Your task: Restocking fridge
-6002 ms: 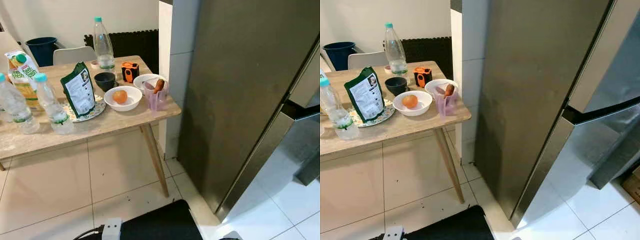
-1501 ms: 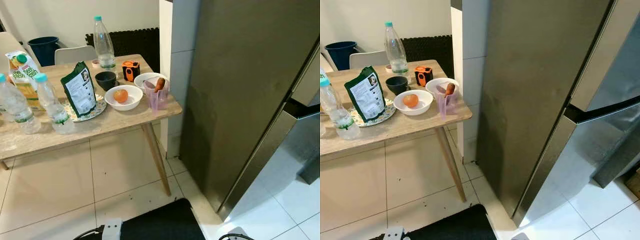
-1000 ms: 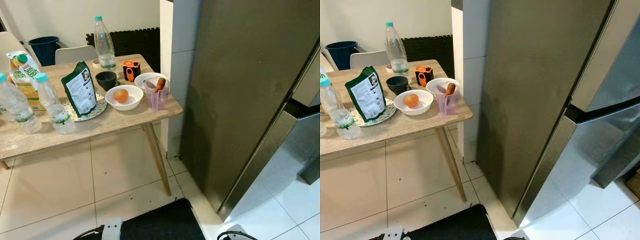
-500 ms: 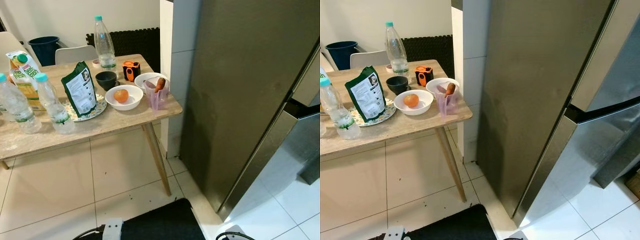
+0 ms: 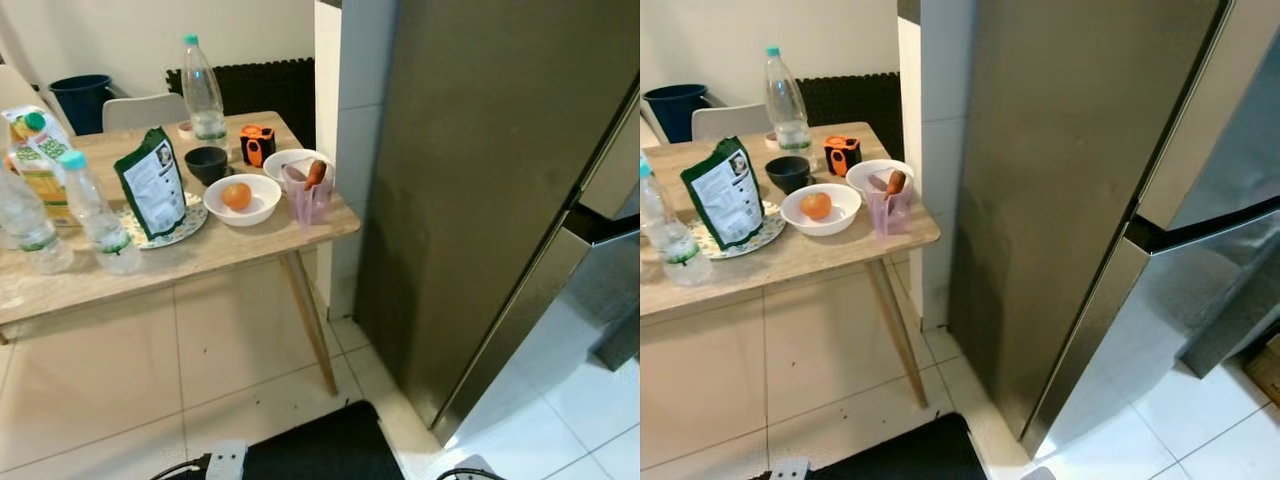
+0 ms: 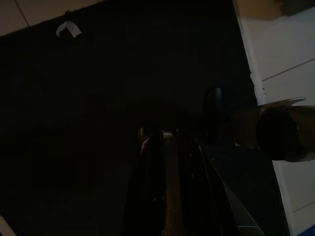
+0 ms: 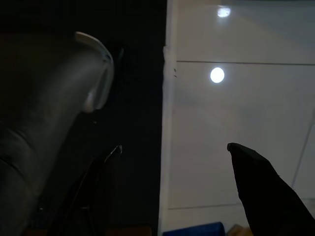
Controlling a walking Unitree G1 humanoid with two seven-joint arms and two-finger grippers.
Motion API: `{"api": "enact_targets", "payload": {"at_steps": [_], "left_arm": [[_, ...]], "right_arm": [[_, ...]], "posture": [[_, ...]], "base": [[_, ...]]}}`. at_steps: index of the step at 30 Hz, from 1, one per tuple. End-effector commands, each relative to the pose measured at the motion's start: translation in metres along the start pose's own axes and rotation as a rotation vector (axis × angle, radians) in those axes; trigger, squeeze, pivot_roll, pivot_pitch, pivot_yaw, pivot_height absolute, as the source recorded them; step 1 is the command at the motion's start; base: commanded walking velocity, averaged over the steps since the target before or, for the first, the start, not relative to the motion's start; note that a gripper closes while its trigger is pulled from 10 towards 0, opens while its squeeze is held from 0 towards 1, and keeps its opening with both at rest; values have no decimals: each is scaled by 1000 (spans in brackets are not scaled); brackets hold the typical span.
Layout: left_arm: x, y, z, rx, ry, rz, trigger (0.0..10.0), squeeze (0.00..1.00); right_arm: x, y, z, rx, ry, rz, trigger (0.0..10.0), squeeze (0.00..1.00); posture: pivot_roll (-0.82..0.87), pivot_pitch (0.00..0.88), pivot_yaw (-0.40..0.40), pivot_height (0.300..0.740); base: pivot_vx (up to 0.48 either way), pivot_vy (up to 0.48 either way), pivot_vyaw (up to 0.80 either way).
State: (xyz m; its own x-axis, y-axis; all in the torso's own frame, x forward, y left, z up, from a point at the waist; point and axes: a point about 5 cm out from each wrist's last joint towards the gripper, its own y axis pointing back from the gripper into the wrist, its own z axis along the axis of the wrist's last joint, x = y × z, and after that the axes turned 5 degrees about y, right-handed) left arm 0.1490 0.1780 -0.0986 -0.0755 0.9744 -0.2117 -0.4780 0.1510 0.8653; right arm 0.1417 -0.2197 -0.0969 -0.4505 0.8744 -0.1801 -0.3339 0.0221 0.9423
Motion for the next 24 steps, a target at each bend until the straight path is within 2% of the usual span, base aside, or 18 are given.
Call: {"api": "enact_targets", "payload": {"at_steps": [1,7,13,16,22,24], "left_arm": [[7,3,-7,18,-8,21,10000,0],[8,3,-8,24,-12,24,10000,0],[8,3,-8,11,20,37,10000,0],[7,3,-9,25,-5,4,10000,0],[7,4,-11,30,-7,10,10000,0],[7,4,-12,30,1,10,10000,0]], "right_arm": [[3,-1,6,-19,-10,9,10000,0],[4,-1,5,-19,-10,10,10000,0],[4,-1,4,-17,-9,9,10000,0],[3,-1,3,-13,-1,9,10000,0],[3,-1,3,-12,6,7,10000,0],[1,-1,5,-14,8,4,10000,0]], "posture": [[-11,20,-25,740],[-11,23,-26,740],[-12,22,-29,740],[-14,18,-34,740],[-15,5,-38,740],[-15,5,-38,740]], "base": [[266,0,0],[271,0,0],[0,0,0],[0,-401,0],[0,-465,0],[0,0,0]]}}
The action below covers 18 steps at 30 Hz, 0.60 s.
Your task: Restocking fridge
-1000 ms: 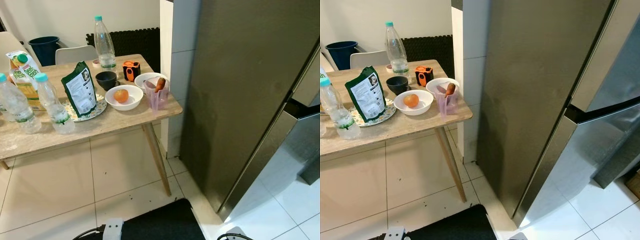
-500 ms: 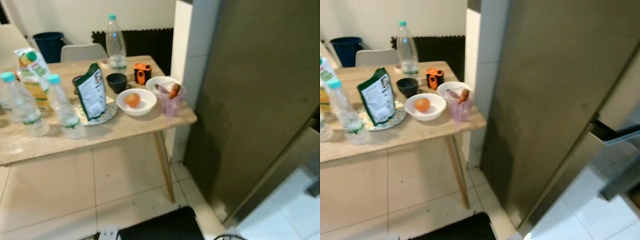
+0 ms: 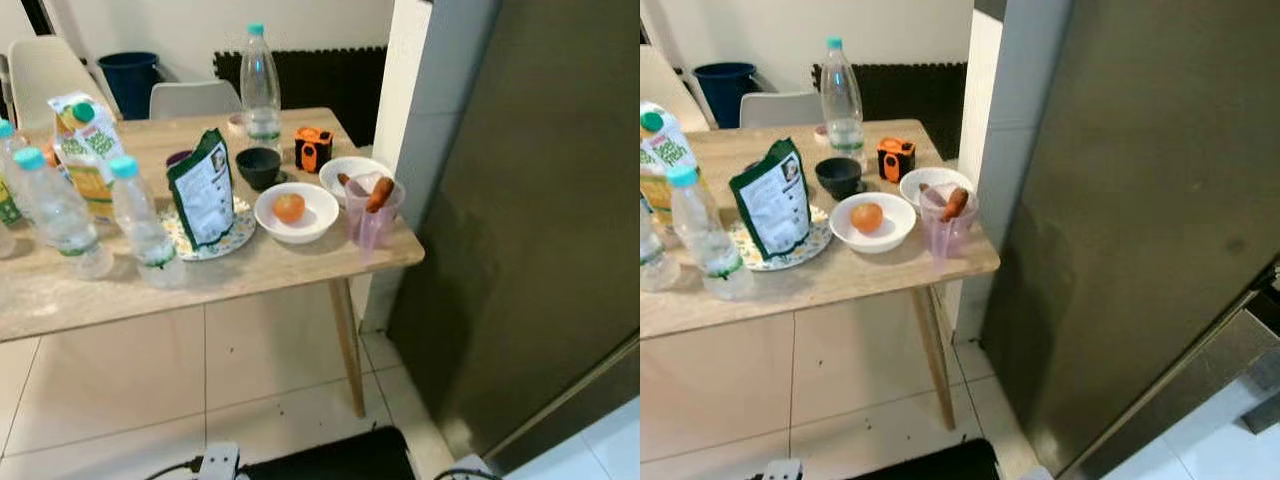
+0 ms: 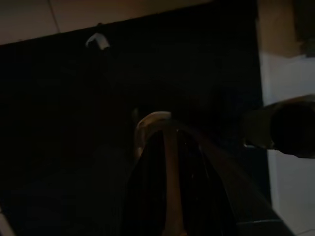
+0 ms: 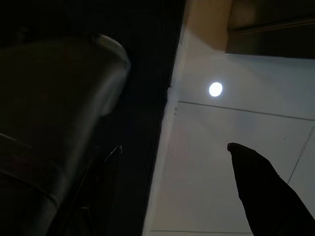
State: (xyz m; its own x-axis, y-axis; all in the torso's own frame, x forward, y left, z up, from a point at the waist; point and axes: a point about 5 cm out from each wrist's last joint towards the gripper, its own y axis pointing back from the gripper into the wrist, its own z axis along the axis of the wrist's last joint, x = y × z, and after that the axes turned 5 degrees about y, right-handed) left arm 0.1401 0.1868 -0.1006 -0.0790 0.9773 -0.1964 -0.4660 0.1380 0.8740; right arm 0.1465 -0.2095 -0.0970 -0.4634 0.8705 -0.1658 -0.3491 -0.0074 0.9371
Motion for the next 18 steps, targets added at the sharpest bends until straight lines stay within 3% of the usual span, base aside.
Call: {"api": "enact_targets", "payload": {"at_steps": [1,15,18], "left_arm": [[-2,0,-5,16,11,-1,10000,0],[-2,-1,3,-29,41,6,10000,0],[4,1,44,-230,144,0,10000,0]], "right_arm": [[-5,1,-4,12,0,-14,10000,0],[7,0,-9,10,-1,6,10000,0],[5,1,-12,16,-3,5,10000,0]], "posture": [[-17,0,-35,740],[-14,1,-32,740],[-10,7,-32,740]], "base": [[0,0,0],[0,0,0],[0,0,0]]}}
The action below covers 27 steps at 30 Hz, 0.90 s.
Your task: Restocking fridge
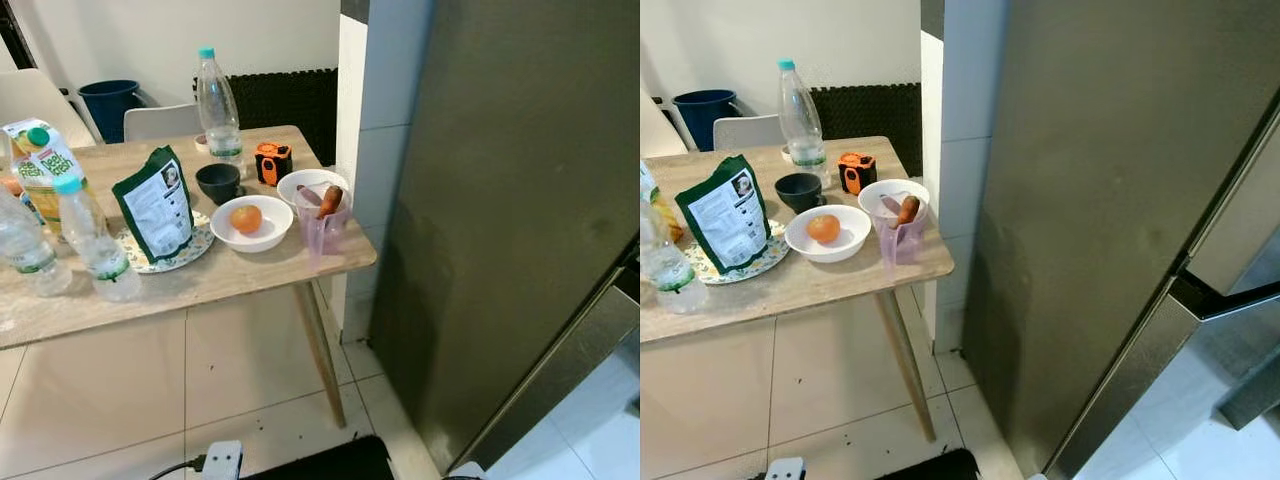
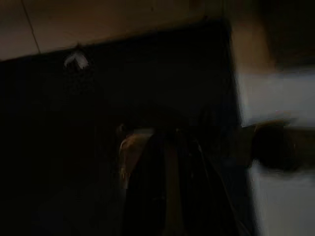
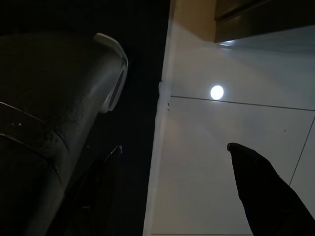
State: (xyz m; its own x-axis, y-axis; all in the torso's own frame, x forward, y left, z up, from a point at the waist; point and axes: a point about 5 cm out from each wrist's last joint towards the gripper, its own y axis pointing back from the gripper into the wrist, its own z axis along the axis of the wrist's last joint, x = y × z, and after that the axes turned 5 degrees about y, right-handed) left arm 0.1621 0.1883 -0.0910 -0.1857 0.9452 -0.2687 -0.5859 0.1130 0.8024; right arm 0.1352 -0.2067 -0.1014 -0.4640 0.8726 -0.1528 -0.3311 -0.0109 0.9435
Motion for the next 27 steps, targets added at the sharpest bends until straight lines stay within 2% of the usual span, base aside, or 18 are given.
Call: {"api": "enact_targets", "payload": {"at_steps": [1,3,4,5,6,8,9,10,11,12,14,15,16,18,19,20,21,27], "left_arm": [[4,-1,28,-119,33,4,10000,0],[10,0,49,-208,128,16,10000,0],[10,0,49,-208,128,16,10000,0],[11,1,61,-261,226,-30,10000,0],[11,1,61,-261,226,-30,10000,0],[4,1,68,-291,310,-190,10000,0],[4,1,68,-291,310,-190,10000,0],[0,1,68,-285,307,-238,10000,0],[-11,1,66,-256,288,-376,10000,0],[-11,1,66,-256,288,-376,10000,0],[-28,2,59,-173,201,-569,10000,0],[-28,2,59,-173,201,-569,10000,0],[-42,4,53,-93,102,-713,10000,0],[-46,4,52,-72,79,-760,10000,0],[-52,5,53,-49,53,-823,10000,157],[-57,6,54,-40,35,-868,10000,1000],[-57,6,54,-40,35,-868,10000,1000],[-99,18,70,9,-154,-1261,10000,1000]], "right_arm": [[-4,1,-3,2,1,-9,10000,0],[-6,1,-4,6,5,-11,10000,0],[-6,1,-4,6,5,-11,10000,0],[-7,2,-3,6,6,-13,10000,0],[-7,2,-3,6,6,-13,10000,0],[-8,1,-1,3,4,-16,10000,0],[-8,1,-1,3,4,-16,10000,0],[-7,1,-1,3,4,-16,10000,0],[-6,1,0,2,5,-16,10000,0],[-6,1,0,2,5,-16,10000,0],[-6,1,0,3,6,-16,10000,0],[-6,1,0,3,6,-16,10000,0],[-6,1,-1,4,6,-15,10000,0],[-6,1,-1,4,6,-15,10000,0],[-5,1,-1,5,5,-14,10000,0],[-5,1,-1,5,4,-13,10000,0],[-5,1,-1,5,4,-13,10000,0],[-4,1,-2,5,3,-11,10000,0]], "posture": [[-10,7,-32,740],[-6,7,-35,740],[-6,7,-35,740],[-9,10,-32,740],[-9,10,-32,740],[-11,11,-33,740],[-11,11,-33,740],[-11,11,-33,740],[-11,13,-33,740],[-11,13,-33,740],[-11,17,-31,740],[-11,17,-31,740],[-12,16,-31,740],[-12,16,-31,740],[-12,15,-29,740],[-11,16,-30,740],[-11,16,-30,740],[-12,15,-28,740]], "base": [[0,0,0],[0,0,0],[0,0,0],[0,0,0],[0,0,0],[0,0,0],[0,0,0],[0,0,0],[0,0,0],[0,0,0],[0,0,0],[0,0,0],[0,0,0],[0,0,0],[0,0,0],[0,0,0],[0,0,0],[0,0,0]]}}
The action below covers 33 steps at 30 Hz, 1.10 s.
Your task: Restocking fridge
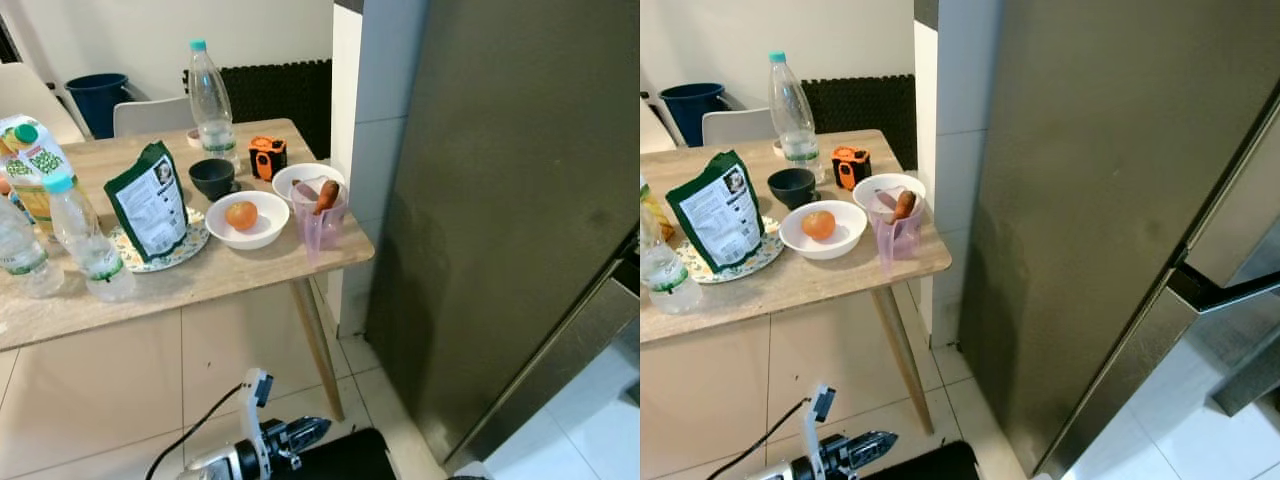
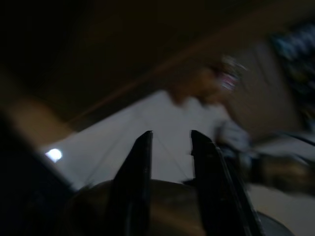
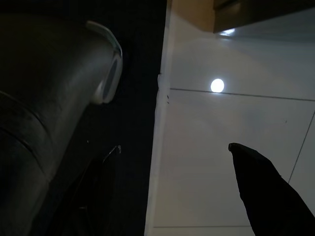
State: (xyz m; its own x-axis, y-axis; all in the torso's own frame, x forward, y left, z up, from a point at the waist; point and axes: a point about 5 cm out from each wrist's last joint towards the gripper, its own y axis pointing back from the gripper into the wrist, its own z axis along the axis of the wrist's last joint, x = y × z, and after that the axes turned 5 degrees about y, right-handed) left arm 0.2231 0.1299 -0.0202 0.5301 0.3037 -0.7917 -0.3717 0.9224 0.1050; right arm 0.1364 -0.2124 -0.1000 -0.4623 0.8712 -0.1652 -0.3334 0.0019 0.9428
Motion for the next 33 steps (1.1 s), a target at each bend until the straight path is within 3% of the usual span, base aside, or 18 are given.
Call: {"api": "enact_targets", "payload": {"at_steps": [1,4,8,12,17,21,22,26,30,31,32,33], "left_arm": [[-9,-11,3,35,-29,-110,10000,1000],[-19,-19,10,67,-80,-227,10000,1000],[-27,-23,16,82,-120,-296,10000,1000],[-46,-32,31,100,-214,-426,10000,1000],[-56,-38,45,78,-294,-450,10000,1000],[-68,-53,78,-51,-439,-388,10000,1000],[-70,-60,93,-132,-490,-306,10000,1000],[-72,-66,109,-214,-543,-199,10000,1000],[-74,-76,140,-406,-619,46,10000,1000],[-76,-79,144,-435,-630,79,10000,925],[-79,-81,147,-463,-638,97,10000,533],[-79,-81,147,-463,-638,97,10000,533]], "right_arm": [[1,0,-1,1,0,1,10000,0],[2,0,0,0,-1,1,10000,0],[2,0,0,-1,0,2,10000,0],[1,0,2,-1,2,3,10000,0],[-2,0,2,0,4,-2,10000,0],[-2,0,0,1,6,-4,10000,0],[-1,0,1,-1,8,-2,10000,0],[0,0,2,-5,9,1,10000,0],[4,-1,5,-11,9,12,10000,0],[5,-1,5,-11,8,15,10000,0],[6,-1,5,-11,7,16,10000,0],[6,-1,5,-11,7,16,10000,0]], "posture": [[-12,15,-28,740],[-12,15,-28,740],[-12,17,-30,740],[-16,17,-32,740],[-18,13,-33,740],[-18,12,-34,740],[-18,12,-34,740],[-18,17,-31,740],[-15,25,-23,740],[-15,25,-23,740],[-17,33,-21,740],[-17,33,-21,740]], "base": [[0,0,0],[0,0,0],[0,0,0],[0,0,0],[0,0,0],[0,0,0],[0,0,0],[0,0,0],[0,0,0],[0,0,0],[0,0,0],[0,0,0]]}}
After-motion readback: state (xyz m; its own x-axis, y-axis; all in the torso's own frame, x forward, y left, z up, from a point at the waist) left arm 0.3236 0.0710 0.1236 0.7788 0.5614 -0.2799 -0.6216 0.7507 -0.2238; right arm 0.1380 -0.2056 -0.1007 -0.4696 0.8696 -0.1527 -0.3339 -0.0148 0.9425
